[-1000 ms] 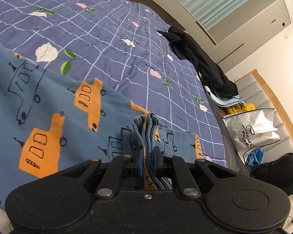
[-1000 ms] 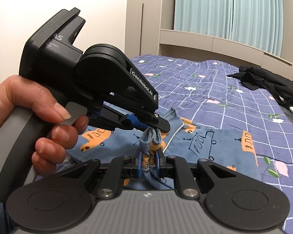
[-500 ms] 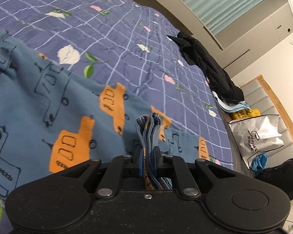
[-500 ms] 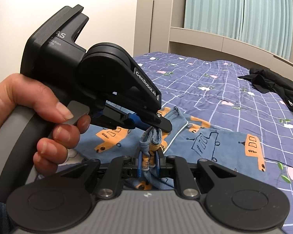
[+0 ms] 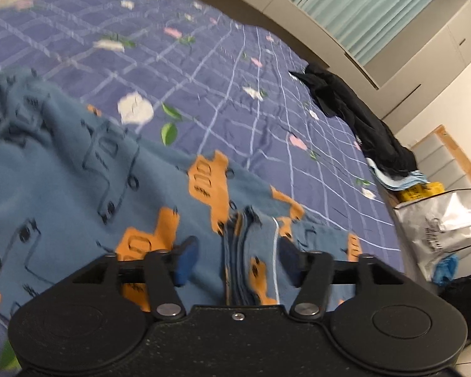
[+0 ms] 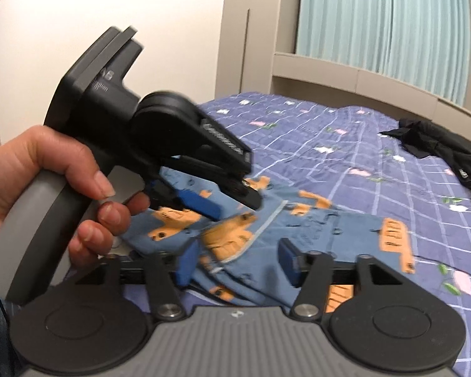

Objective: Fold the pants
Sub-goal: 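Open both grippers to release the folded pants, then move the left gripper to the elastic waistband end and grasp it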

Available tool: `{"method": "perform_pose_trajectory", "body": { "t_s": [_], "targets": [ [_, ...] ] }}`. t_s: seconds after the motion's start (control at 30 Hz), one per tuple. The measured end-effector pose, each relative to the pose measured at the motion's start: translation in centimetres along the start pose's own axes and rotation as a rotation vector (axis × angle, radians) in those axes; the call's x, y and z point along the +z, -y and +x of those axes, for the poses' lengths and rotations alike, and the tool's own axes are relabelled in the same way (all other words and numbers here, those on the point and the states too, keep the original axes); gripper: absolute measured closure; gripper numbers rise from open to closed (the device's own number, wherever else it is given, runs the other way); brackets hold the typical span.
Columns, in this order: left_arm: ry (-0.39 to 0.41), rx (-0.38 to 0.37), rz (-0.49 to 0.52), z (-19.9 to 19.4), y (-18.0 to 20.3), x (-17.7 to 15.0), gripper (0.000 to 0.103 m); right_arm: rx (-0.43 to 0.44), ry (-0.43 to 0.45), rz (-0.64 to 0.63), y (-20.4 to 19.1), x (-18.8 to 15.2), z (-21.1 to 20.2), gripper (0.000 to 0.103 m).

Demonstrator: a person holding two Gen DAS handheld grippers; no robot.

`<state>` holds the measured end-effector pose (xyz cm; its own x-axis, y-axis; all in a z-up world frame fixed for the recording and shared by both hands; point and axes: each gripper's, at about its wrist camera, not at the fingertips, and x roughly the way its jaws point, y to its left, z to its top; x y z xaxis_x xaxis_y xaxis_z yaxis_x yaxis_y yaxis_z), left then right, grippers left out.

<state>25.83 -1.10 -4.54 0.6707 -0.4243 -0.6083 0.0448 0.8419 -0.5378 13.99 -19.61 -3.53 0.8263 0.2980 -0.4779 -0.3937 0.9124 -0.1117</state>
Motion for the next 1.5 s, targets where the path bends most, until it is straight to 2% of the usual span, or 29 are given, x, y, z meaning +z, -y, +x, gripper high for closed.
{"method": "perform_pose_trajectory", "body": {
  "t_s": [0.03,0.1,0.2,0.37,0.57,0.8,1.0,1.2,1.4,1.5],
  "targets": [
    [0.018,0.023,0.026,0.1,0.4,0.0,0.025,-0.018,0.008,0.007,0.6,-0.2,-0.4,0.027],
    [0.046,0.065,0.091,0.4,1.3,-0.2,0.022,-0.068,0.011,0.024,1.7,-0.6,-0.9,0.012],
    [0.051,0.119,0.192,1.4,2.5,-0.5,0.021,-0.167,-0.014,0.054,3.9,-0.8,-0.7,0.011],
    [0.047,0.175,0.266,2.6,3.1,-1.1,0.02,-0.284,-0.082,0.097,7.5,-1.0,0.8,0.009],
    [0.047,0.196,0.265,3.5,3.4,-0.7,0.017,-0.36,-0.122,0.065,10.0,-0.9,3.5,0.009],
    [0.039,0.206,0.264,4.1,3.5,-0.2,0.016,-0.444,-0.125,0.096,13.6,0.2,6.9,0.009],
    [0.041,0.2,0.279,3.1,3.2,-1.0,0.016,-0.47,-0.153,0.117,15.0,-0.2,6.6,0.009],
    [0.049,0.201,0.312,1.3,2.9,-2.5,0.015,-0.456,-0.176,0.107,12.9,-2.2,3.7,0.007],
    [0.063,0.193,0.296,-0.3,2.4,-3.8,0.014,-0.463,-0.183,0.146,11.3,-3.6,0.7,0.003],
    [0.071,0.194,0.298,-1.0,2.2,-4.2,0.01,-0.472,-0.183,0.146,10.6,-4.0,-0.1,0.002]
  ]
}}
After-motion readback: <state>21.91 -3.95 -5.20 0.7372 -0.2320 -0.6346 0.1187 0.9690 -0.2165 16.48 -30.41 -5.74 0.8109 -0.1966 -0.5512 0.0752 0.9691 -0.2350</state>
